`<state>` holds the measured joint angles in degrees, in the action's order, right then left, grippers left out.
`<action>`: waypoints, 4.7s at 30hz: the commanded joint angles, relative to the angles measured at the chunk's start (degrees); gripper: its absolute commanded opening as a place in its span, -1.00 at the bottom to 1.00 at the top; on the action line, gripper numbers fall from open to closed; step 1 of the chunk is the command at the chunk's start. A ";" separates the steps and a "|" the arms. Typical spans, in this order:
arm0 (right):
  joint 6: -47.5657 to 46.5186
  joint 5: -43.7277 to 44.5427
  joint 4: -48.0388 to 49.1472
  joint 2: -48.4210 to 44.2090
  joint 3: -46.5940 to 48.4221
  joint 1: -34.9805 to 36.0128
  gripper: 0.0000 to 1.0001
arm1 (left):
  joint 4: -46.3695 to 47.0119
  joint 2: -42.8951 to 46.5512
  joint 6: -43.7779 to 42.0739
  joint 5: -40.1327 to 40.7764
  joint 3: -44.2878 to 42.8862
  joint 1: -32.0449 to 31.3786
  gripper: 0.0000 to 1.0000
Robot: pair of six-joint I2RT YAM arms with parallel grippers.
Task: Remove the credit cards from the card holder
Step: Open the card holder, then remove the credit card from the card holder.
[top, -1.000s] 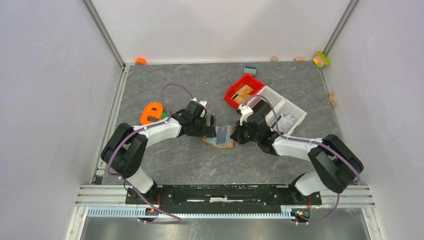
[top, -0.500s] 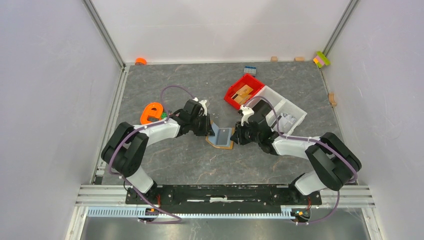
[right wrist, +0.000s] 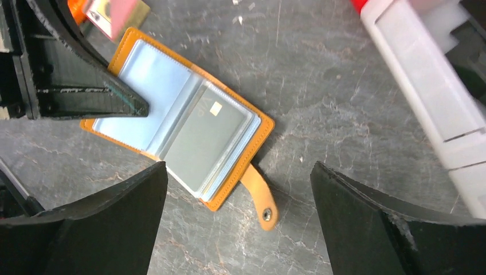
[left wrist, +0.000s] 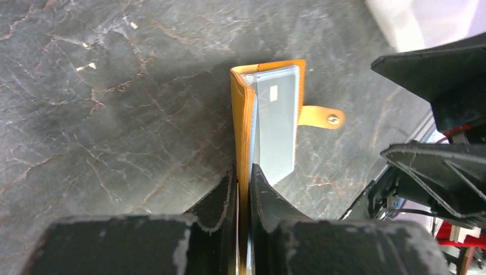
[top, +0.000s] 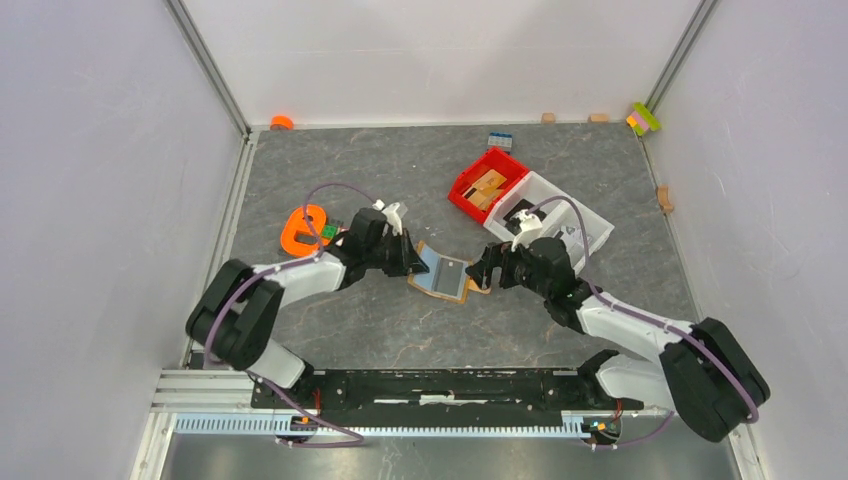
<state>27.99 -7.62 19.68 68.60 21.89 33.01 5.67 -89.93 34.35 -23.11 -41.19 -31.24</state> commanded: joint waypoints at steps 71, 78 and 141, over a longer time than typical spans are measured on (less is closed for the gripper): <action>1.86 -16.50 33.06 -10.17 -11.03 -0.23 -0.38 | 28.45 20.20 5.71 -7.32 11.82 -0.48 -0.96; 2.46 -18.22 35.04 -9.61 -11.13 -0.23 -0.36 | 27.74 19.18 5.64 -7.80 11.13 -0.49 -0.96; 1.72 -17.41 28.69 -4.72 -7.95 -0.23 0.39 | 22.45 13.57 4.13 -8.71 6.83 -2.33 -0.96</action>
<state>29.15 -23.46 43.83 64.40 13.91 32.84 27.68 -76.14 39.59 -31.55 -32.08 -33.15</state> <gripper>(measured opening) 0.695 0.134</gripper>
